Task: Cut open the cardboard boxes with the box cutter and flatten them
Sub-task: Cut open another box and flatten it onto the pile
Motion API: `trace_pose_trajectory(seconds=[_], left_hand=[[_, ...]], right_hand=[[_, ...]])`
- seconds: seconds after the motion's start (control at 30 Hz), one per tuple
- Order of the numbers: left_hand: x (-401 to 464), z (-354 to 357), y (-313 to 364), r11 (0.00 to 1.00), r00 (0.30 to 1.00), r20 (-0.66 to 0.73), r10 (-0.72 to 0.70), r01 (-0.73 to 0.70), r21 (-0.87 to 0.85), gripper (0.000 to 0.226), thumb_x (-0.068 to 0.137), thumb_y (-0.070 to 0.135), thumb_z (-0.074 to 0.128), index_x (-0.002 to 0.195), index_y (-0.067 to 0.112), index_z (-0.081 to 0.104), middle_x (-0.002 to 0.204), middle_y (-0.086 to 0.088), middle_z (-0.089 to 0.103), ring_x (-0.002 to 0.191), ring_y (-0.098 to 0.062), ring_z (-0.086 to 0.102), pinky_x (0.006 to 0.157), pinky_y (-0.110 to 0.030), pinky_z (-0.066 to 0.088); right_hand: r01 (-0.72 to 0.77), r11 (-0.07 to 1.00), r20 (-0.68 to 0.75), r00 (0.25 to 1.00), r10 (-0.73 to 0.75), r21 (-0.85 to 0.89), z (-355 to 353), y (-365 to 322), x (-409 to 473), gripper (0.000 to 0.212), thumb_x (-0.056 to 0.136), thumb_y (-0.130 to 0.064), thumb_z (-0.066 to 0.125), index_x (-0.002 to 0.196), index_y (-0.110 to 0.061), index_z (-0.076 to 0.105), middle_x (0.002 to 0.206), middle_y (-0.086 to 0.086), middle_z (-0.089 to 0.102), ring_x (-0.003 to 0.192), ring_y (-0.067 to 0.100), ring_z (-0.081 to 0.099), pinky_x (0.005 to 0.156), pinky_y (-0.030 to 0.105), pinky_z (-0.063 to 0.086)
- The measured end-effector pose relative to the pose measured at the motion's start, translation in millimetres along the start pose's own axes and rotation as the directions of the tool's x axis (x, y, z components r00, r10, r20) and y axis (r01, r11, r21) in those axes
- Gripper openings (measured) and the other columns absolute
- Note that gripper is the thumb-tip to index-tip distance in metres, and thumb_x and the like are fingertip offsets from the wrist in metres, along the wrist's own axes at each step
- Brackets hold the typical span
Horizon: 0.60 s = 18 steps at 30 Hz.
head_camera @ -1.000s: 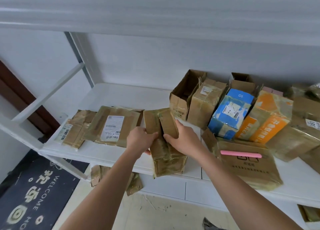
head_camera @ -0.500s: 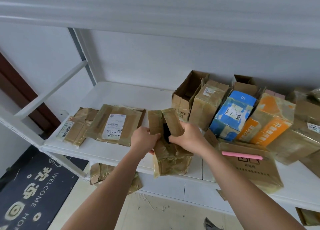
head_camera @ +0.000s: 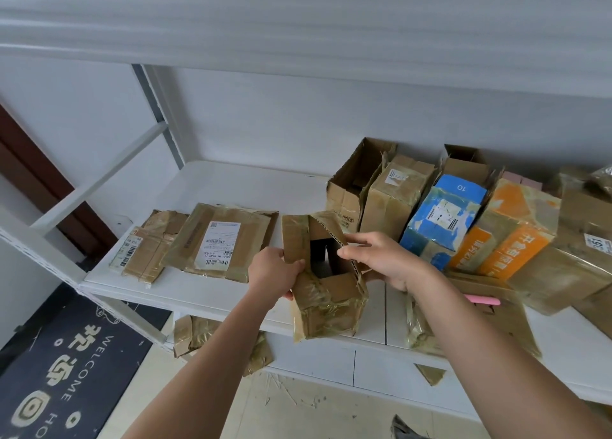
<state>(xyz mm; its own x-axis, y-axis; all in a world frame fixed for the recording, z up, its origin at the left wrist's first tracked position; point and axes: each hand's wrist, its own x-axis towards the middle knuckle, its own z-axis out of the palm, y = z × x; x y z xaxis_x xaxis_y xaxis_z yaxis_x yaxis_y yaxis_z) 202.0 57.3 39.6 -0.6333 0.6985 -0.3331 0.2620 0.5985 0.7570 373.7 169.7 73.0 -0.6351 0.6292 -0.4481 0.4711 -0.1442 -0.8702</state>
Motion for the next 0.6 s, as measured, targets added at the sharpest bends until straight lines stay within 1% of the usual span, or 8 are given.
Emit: trace_pose_trajectory(seconds=[0.13, 0.23, 0.33, 0.4, 0.43, 0.5, 0.57, 0.6], left_hand=[[0, 1, -3, 1.000, 1.000, -0.010, 0.002, -0.002, 0.007, 0.020, 0.089, 0.031, 0.071, 0.074, 0.030, 0.057, 0.074, 0.004, 0.070, 0.053, -0.019, 0.071, 0.065, -0.036, 0.062], [-1, -4, -12, 0.998, 1.000, 0.004, -0.026, 0.026, -0.063, 0.011, 0.088, 0.031, 0.072, 0.091, 0.026, 0.063, 0.081, 0.005, 0.070, 0.058, -0.014, 0.071, 0.054, -0.028, 0.060], [0, -5, -17, 0.996, 1.000, 0.002, -0.019, 0.019, -0.082, 0.017, 0.086, 0.034, 0.074, 0.097, 0.022, 0.067, 0.082, 0.006, 0.071, 0.062, -0.013, 0.071, 0.057, -0.031, 0.061], [0, -5, -16, 0.997, 1.000, 0.004, -0.019, 0.019, -0.070, 0.022, 0.086, 0.036, 0.074, 0.100, 0.020, 0.069, 0.081, 0.006, 0.071, 0.062, -0.014, 0.072, 0.065, -0.037, 0.062], [0, -5, -14, 0.997, 1.000, 0.014, -0.018, 0.019, -0.069, 0.026, 0.085, 0.037, 0.074, 0.102, 0.018, 0.069, 0.082, 0.007, 0.071, 0.063, -0.015, 0.072, 0.068, -0.039, 0.062], [0, -3, -9, 1.000, 1.000, 0.022, 0.001, -0.001, -0.029, 0.037, 0.084, 0.040, 0.074, 0.106, 0.014, 0.060, 0.086, 0.011, 0.066, 0.063, -0.016, 0.072, 0.069, -0.040, 0.062], [-3, 0, -2, 0.996, 0.999, -0.007, 0.049, -0.048, 0.074, 0.049, 0.084, 0.043, 0.074, 0.114, 0.023, 0.042, 0.088, 0.014, 0.054, 0.060, -0.015, 0.069, 0.070, -0.040, 0.061], [-4, 2, 1, 0.988, 0.996, -0.034, 0.085, -0.080, 0.130, 0.053, 0.084, 0.043, 0.073, 0.118, 0.025, 0.036, 0.085, 0.014, 0.051, 0.058, -0.014, 0.067, 0.069, -0.039, 0.060]], right_hand=[[-0.018, 0.998, 0.044, 0.999, 0.015, 0.065, -8, 1, -1, 0.032, 0.093, -0.022, 0.063, 0.125, -0.017, 0.058, 0.109, 0.017, 0.063, 0.093, 0.027, 0.060, 0.059, 0.026, 0.053], [-0.031, 0.980, 0.041, 0.999, 0.023, 0.198, -18, 14, -3, 0.019, 0.096, -0.019, 0.057, 0.114, -0.015, 0.061, 0.097, 0.012, 0.062, 0.091, 0.025, 0.058, 0.054, 0.023, 0.050], [-0.010, 0.953, 0.015, 1.000, 0.006, 0.303, -23, 29, -4, 0.027, 0.096, -0.017, 0.060, 0.122, -0.024, 0.063, 0.101, 0.007, 0.071, 0.099, 0.022, 0.065, 0.066, 0.028, 0.055], [0.030, 0.940, -0.034, 0.999, -0.020, 0.341, -23, 34, -4, 0.048, 0.091, -0.012, 0.067, 0.127, -0.041, 0.055, 0.105, -0.001, 0.072, 0.105, 0.019, 0.064, 0.076, 0.035, 0.057], [0.067, 0.958, -0.093, 0.995, -0.042, 0.278, -23, 35, -5, 0.060, 0.088, -0.010, 0.071, 0.130, -0.048, 0.049, 0.109, -0.005, 0.068, 0.107, 0.016, 0.062, 0.081, 0.036, 0.056], [0.125, 0.992, -0.242, 0.962, -0.128, -0.029, -24, 34, -8, 0.066, 0.084, -0.013, 0.076, 0.131, -0.050, 0.047, 0.116, -0.011, 0.056, 0.109, 0.010, 0.055, 0.084, 0.030, 0.051], [0.168, 0.929, -0.314, 0.908, -0.276, -0.331, -25, 34, -9, 0.050, 0.084, -0.017, 0.076, 0.122, -0.044, 0.059, 0.114, -0.017, 0.049, 0.110, 0.007, 0.050, 0.083, 0.018, 0.042], [0.186, 0.887, -0.313, 0.888, -0.336, -0.423, -24, 33, -10, 0.041, 0.086, -0.018, 0.075, 0.119, -0.040, 0.064, 0.109, -0.020, 0.047, 0.108, 0.005, 0.049, 0.081, 0.013, 0.038]])
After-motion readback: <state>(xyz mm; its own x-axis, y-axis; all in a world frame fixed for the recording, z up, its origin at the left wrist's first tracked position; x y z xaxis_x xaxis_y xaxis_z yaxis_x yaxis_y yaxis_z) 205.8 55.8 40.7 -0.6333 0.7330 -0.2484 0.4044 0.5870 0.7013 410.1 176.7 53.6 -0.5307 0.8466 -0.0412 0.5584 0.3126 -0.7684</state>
